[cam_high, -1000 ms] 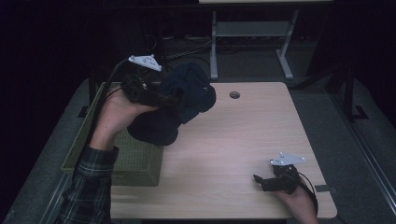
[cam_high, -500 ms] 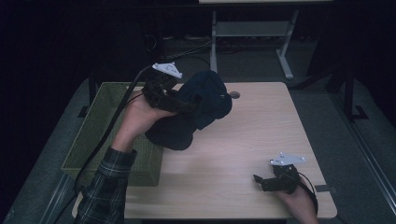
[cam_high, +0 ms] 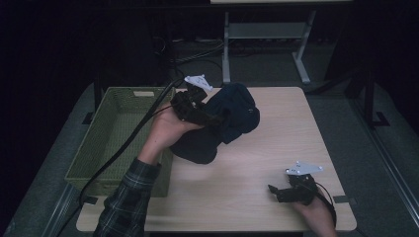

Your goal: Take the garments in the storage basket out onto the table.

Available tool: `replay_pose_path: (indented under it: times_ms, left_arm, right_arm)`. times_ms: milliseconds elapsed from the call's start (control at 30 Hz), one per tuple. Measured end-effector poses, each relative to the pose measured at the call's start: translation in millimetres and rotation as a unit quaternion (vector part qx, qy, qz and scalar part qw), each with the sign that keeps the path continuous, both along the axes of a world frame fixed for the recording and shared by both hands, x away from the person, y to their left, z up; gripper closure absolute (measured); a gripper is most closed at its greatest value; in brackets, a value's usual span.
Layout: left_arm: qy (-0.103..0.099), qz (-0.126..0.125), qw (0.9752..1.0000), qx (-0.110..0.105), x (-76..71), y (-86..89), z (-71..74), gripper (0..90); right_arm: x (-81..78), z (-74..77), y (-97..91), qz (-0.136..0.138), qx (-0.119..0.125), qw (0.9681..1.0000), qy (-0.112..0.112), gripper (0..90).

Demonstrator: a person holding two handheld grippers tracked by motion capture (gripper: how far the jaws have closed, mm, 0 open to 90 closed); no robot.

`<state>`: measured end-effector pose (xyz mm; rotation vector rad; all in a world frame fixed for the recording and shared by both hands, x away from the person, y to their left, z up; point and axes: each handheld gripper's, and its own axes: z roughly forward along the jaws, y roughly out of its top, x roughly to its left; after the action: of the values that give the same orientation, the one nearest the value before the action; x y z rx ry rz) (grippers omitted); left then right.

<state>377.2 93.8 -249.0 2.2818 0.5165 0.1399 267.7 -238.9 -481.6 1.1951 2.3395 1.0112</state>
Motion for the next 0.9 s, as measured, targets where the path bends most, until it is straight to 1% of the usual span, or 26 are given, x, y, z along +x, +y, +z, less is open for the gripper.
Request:
replay_pose_path:
  times_ms: [100,200,233,267,333,367,433,500,533,700,900]
  left_arm:
    - [0.007,-0.004,1.0000,-0.001,1.2,-8.8,-9.2,58.7]
    - [0.009,-0.008,0.9999,0.006,2.3,-15.9,-17.6,58.7]
    - [0.009,-0.008,0.9999,0.009,2.5,-18.3,-20.7,58.6]
    - [0.011,-0.005,0.9999,0.007,2.3,-21.3,-24.4,58.7]
    - [0.013,-0.008,0.9998,0.013,2.9,-26.5,-31.1,58.7]
    - [0.016,-0.004,0.9998,0.012,2.7,-30.2,-35.8,58.6]
    - [0.018,-0.005,0.9996,0.019,3.7,-34.2,-42.7,58.6]
    - [0.022,-0.001,0.9996,0.018,3.8,-38.8,-50.2,58.6]
    - [0.023,-0.005,0.9993,0.028,4.7,-40.2,-52.9,58.6]
    - [0.035,-0.001,0.9989,0.031,6.9,-48.4,-68.6,58.6]
    - [0.044,0.003,0.9984,0.037,11.1,-54.9,-83.1,58.5]
  right_arm:
    - [0.1,0.0,-0.1,0.001,0.000,1.0000,-0.001,9.8]
    - [0.1,-0.1,-0.1,0.001,0.000,1.0000,-0.002,9.9]
    - [0.1,0.0,-0.1,0.001,0.000,1.0000,-0.001,9.9]
    - [0.2,-0.1,-0.1,0.001,0.000,1.0000,-0.002,9.9]
    - [0.1,-0.1,0.0,0.001,0.000,1.0000,-0.001,9.9]
    - [0.1,0.1,-0.1,0.001,-0.001,1.0000,-0.001,9.9]
    - [0.1,0.0,0.0,0.002,0.000,1.0000,-0.001,9.9]
    - [0.1,0.0,0.0,0.002,0.000,1.0000,-0.001,9.9]
    - [0.1,-0.1,0.0,0.002,0.000,1.0000,-0.001,9.9]
    - [0.2,-0.1,0.1,0.003,0.001,1.0000,-0.001,9.9]
    - [0.2,-0.2,0.1,0.003,0.001,1.0000,-0.001,9.9]
